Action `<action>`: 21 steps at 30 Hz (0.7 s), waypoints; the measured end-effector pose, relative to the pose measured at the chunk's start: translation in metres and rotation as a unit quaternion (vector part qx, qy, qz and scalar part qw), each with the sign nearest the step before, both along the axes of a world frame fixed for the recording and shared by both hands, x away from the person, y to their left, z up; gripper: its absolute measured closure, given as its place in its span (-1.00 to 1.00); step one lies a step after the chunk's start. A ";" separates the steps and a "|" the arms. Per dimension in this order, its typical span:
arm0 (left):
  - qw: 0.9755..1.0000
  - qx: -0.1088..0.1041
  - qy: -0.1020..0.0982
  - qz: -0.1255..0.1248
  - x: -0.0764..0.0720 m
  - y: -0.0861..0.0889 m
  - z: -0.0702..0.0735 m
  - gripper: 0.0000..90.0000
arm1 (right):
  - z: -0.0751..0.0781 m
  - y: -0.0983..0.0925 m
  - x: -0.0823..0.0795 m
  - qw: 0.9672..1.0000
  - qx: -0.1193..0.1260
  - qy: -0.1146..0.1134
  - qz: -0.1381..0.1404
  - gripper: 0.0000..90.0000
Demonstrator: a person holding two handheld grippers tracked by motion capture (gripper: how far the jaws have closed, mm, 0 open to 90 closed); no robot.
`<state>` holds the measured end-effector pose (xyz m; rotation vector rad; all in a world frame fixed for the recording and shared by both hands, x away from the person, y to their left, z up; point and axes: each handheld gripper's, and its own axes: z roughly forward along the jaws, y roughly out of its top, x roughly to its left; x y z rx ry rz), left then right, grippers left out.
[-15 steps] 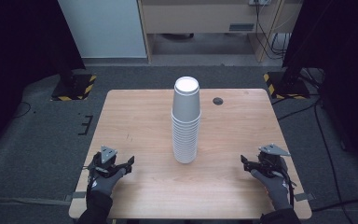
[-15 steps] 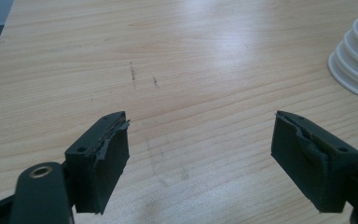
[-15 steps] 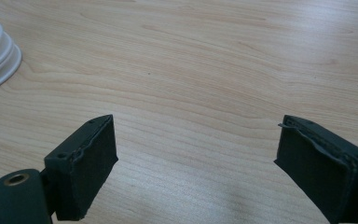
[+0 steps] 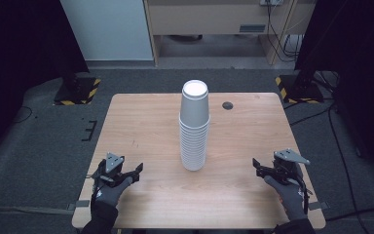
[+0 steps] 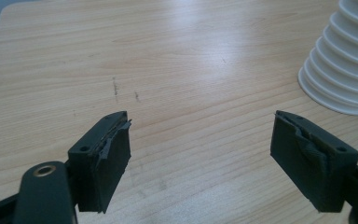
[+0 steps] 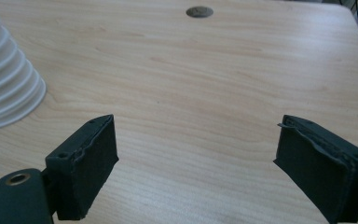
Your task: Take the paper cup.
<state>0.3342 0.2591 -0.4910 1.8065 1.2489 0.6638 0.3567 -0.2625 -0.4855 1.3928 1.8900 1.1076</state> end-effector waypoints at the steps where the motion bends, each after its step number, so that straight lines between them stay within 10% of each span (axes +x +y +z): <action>1: 1.000 0.000 0.000 0.000 0.000 0.000 0.000 -0.59 | 0.000 0.000 0.000 1.000 0.000 0.000 0.000 -0.72; 21: 1.000 -0.015 -0.009 -0.012 0.000 -0.006 0.001 -0.57 | 0.039 0.021 -0.005 0.997 0.024 -0.061 0.037 -0.74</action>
